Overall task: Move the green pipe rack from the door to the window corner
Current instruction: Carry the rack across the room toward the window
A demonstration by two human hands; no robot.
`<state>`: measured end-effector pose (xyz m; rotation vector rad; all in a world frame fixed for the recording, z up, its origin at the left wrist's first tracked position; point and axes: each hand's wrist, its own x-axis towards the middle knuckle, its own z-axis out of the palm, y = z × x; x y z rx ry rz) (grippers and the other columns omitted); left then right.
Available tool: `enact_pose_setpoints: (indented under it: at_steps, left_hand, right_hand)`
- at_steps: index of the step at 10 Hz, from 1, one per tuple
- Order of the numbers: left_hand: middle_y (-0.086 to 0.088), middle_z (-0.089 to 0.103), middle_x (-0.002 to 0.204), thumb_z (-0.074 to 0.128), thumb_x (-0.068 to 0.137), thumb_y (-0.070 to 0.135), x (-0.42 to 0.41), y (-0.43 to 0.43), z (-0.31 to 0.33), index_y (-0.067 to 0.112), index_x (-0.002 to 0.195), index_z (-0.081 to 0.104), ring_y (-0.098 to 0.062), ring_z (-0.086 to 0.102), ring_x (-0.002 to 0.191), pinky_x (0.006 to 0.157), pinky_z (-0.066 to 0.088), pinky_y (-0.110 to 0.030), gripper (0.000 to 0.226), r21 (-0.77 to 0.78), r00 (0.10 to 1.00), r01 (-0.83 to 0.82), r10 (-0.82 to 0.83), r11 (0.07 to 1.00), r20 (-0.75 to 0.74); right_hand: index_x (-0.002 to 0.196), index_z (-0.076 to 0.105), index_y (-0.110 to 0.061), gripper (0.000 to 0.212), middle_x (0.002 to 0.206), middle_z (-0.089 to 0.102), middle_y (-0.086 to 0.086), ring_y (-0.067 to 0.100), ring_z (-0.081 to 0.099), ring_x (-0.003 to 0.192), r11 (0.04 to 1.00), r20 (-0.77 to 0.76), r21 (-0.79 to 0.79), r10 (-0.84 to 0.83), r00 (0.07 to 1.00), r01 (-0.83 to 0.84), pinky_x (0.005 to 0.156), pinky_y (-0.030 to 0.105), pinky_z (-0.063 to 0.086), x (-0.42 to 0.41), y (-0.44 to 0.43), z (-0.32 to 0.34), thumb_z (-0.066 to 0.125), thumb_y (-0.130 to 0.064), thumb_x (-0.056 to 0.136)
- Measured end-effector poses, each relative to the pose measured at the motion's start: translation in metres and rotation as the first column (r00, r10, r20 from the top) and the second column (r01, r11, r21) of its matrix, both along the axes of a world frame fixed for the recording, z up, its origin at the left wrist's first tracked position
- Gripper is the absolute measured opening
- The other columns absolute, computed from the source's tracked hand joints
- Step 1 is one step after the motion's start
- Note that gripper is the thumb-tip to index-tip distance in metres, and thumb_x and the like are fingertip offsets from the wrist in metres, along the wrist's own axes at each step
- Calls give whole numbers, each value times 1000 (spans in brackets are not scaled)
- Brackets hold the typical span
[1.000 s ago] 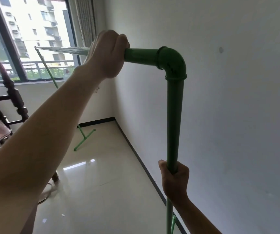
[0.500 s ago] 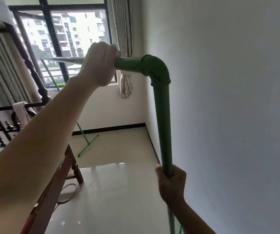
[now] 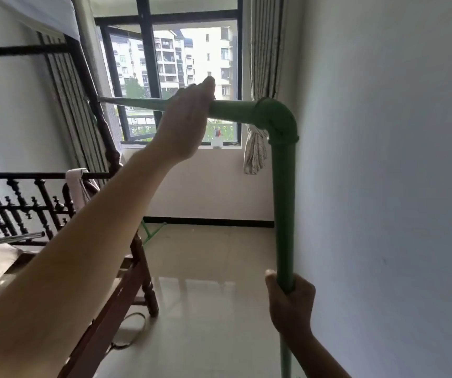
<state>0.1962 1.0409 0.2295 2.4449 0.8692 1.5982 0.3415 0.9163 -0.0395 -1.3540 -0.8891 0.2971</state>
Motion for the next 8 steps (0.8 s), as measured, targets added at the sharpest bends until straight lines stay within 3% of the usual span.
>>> enact_pose_setpoints:
  at_steps: [1,2,3,4,5,7,8]
  left_hand:
    - [-14,42,72,20,107,23,11,69,-9,11,81,40,-40,47,74,77,42,-54,35,165,997,70,-73,984,9]
    - [-16,42,67,18,105,31,29,130,-8,3,76,42,-43,49,70,75,43,-56,46,172,1000,-5,5,985,2]
    - [-16,43,65,18,104,30,47,170,-7,11,81,41,-43,51,66,72,44,-52,38,224,998,-27,37,974,-40]
    - [-14,41,64,22,105,23,71,219,-5,10,81,39,-44,50,66,73,44,-53,33,179,994,-88,98,980,-48]
    - [-15,39,64,21,104,25,99,271,-4,8,81,38,-47,47,66,69,44,-58,33,151,989,-124,135,981,-68]
    - [-24,45,69,17,100,33,158,365,-6,3,80,40,-40,45,65,63,42,-52,42,137,976,-190,202,972,-83]
    - [-29,48,72,16,99,38,181,410,-6,1,79,39,-42,46,69,65,40,-51,48,91,975,-198,205,976,-80]
  right_hand:
    - [43,40,-13,50,40,33,2,12,31,36,1000,-4,-9,7,1000,-7,38,22,29,8,56,2,70,-5,82]
    - [42,39,-17,53,38,31,-3,11,31,35,999,-22,-26,24,999,-25,37,21,29,24,113,3,70,-5,83]
    - [45,42,-15,49,39,32,-3,12,33,36,996,-56,-34,77,995,-79,37,26,33,41,163,0,69,-5,84]
    - [47,44,-14,46,40,35,-2,13,35,37,992,-72,-26,122,990,-125,38,29,34,63,213,-1,68,-6,84]
    - [46,43,-14,46,41,34,-2,11,32,36,987,-69,-2,163,984,-163,37,23,30,91,266,-2,70,-5,82]
    - [46,42,-5,45,44,34,2,16,32,41,949,-134,-16,310,941,-315,42,32,30,155,371,-12,70,-6,81]
    - [47,45,-15,42,44,34,1,16,31,40,932,-129,-21,356,926,-361,41,32,29,182,418,-11,70,-12,79]
